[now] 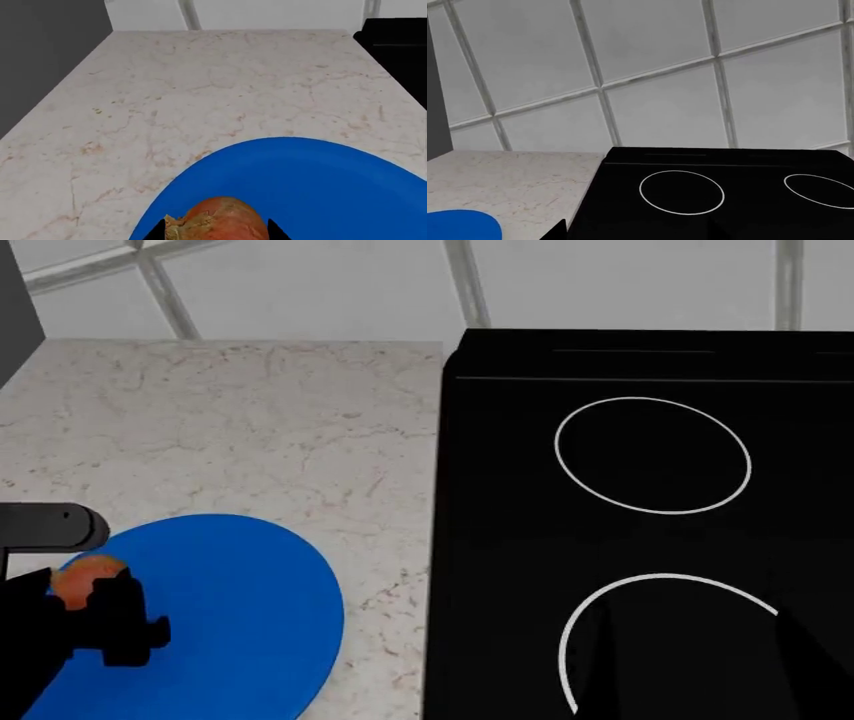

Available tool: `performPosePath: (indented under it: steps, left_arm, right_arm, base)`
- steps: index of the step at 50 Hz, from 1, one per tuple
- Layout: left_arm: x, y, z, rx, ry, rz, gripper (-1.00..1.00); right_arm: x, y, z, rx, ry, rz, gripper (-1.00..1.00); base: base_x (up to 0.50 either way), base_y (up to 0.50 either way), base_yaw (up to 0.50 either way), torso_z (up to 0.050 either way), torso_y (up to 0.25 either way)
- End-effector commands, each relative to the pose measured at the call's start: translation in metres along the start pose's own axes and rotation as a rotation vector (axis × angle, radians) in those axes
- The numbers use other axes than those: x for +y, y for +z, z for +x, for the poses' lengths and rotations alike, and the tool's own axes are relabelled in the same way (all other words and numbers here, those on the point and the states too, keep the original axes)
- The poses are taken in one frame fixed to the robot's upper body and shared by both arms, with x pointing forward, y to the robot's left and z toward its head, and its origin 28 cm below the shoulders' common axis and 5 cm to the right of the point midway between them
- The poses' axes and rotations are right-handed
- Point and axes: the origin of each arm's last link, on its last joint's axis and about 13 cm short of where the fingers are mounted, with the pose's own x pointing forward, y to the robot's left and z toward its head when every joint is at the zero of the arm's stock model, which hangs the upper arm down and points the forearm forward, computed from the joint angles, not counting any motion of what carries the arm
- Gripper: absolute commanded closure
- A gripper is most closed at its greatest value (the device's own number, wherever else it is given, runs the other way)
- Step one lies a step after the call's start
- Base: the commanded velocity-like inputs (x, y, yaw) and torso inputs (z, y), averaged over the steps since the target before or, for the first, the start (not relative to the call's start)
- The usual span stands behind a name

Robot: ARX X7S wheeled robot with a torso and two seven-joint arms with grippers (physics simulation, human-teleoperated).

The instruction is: Pick the onion from the plate and place it in the pan.

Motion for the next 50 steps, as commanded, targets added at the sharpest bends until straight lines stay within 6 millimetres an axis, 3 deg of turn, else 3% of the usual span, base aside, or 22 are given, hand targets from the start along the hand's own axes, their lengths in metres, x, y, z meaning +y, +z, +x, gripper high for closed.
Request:
performPosePath:
  steps: [1,8,20,30,40,50]
  left_arm:
    - [-0.002,0.011,-0.011,-0.040,-0.023,-0.018,1.00]
    - [-0.002,0.062,-0.061,-0.221,-0.071,-0.041,1.00]
    - [-0.005,0.079,-0.096,-0.337,-0.122,-0.028,1.00]
    - [-0.007,0.072,-0.089,-0.343,-0.150,-0.036,1.00]
    - [-0.005,0.072,-0.088,-0.338,-0.152,-0.029,1.00]
    - [-0.003,0.077,-0.087,-0.348,-0.155,-0.019,1.00]
  right_arm:
    - [0.000,0.000,0.001,-0.001,0.001,0.001,-1.00]
    - [0.001,0.000,0.004,-0.006,0.008,0.001,-1.00]
    - [0.004,0.009,0.018,-0.062,0.054,0.016,-1.00]
    - [0.004,0.003,0.032,-0.089,0.070,0.037,-1.00]
    - [0.006,0.002,0.030,-0.096,0.078,0.056,-1.00]
    - [0.008,0.035,0.033,-0.182,0.082,0.013,-1.00]
  base:
    - [0.00,0.00,0.00,0.000,0.000]
    - [0.00,0.00,0.00,0.000,0.000]
    - [0.00,0.00,0.00,0.000,0.000]
    - [0.00,0.00,0.00,0.000,0.000]
    - [0.00,-0.28,0.00,0.000,0.001]
    - [0.00,-0.50,0.00,0.000,0.000]
